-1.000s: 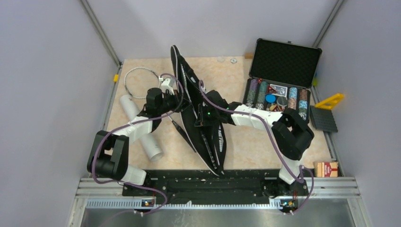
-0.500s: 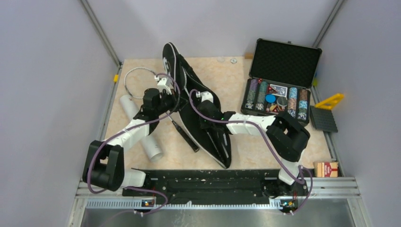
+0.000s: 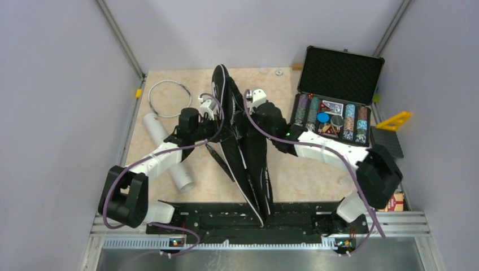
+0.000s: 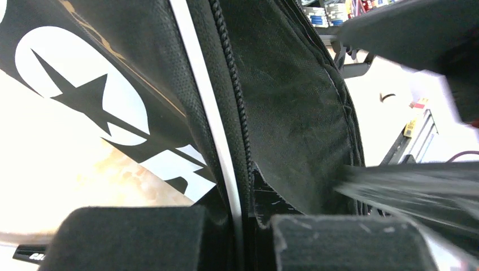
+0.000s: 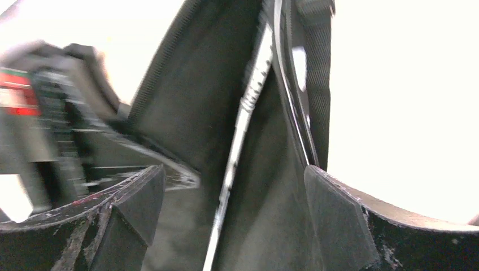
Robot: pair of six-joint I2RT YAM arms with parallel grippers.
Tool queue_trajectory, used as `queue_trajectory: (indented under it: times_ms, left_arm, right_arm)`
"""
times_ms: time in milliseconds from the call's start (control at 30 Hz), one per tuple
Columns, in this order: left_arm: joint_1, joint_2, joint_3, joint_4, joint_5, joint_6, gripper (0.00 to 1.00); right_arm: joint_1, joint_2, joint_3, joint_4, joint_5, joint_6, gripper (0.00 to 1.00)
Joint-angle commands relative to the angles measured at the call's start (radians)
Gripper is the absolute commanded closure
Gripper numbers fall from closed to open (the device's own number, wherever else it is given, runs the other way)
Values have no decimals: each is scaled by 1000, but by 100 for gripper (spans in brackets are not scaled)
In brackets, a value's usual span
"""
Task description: Pack up the badminton gear
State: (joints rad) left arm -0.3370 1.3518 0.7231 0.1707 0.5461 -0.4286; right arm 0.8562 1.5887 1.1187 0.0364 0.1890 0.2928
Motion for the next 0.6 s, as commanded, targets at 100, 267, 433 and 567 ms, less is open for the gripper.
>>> queue_trajectory:
  times_ms: [100, 267, 433, 567]
  left_arm:
    - [-5, 17, 54, 15, 26, 35, 100]
    - [-5, 17, 57, 10, 25, 37, 100]
    - [-4, 24, 55, 12, 28, 36, 100]
    - [-4, 20, 51, 6, 24, 40, 100]
  right_arm:
    - [-5, -146, -43, 81, -2, -197, 4]
    - [-32, -106, -44, 90, 103, -248, 4]
    - [-87, -15, -25, 144, 16, -217, 4]
    - [-117, 79, 36, 125, -21, -192, 7]
